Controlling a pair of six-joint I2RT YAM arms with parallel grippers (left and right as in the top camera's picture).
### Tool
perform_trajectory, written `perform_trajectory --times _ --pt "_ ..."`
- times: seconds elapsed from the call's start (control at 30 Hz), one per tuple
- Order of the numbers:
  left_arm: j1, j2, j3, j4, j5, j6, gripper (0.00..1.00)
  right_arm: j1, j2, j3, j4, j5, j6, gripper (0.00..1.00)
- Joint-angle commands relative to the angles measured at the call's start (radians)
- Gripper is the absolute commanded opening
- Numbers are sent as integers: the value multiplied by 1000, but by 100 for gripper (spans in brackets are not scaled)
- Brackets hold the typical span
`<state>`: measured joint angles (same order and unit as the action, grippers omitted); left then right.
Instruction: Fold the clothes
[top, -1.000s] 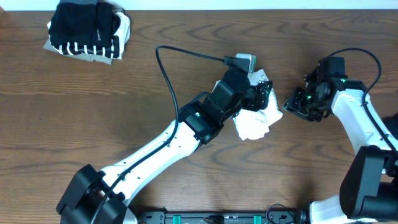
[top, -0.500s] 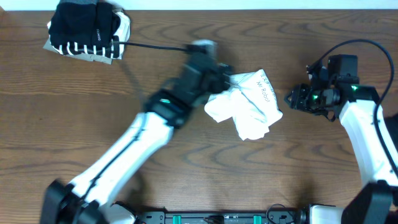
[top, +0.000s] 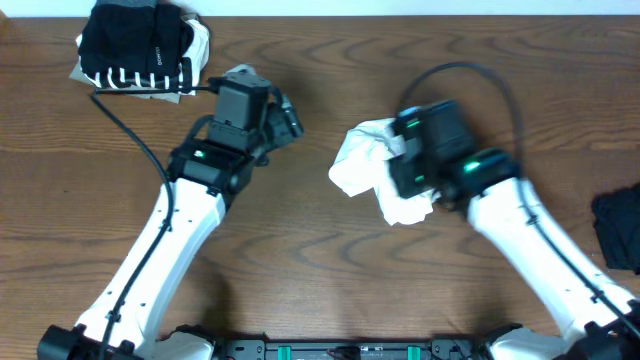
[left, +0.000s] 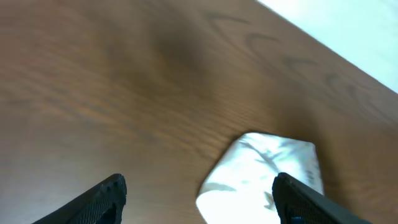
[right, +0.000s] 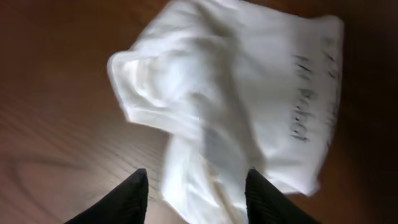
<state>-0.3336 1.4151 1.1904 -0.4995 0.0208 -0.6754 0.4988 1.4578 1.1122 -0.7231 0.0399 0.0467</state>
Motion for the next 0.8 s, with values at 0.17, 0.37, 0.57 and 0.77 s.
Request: perform_trajectory --times 0.17,0.37,0.57,0.77 --pt "53 5 16 -81 -14 -34 77 233 51 23 1 410 -37 49" --pt "53 5 14 -106 -14 -34 77 325 182 23 -10 562 -6 49" --pt "53 5 11 -135 -14 -34 77 406 301 23 -10 697 20 48" --pt "53 5 11 -153 -14 -34 78 421 378 23 21 773 21 48"
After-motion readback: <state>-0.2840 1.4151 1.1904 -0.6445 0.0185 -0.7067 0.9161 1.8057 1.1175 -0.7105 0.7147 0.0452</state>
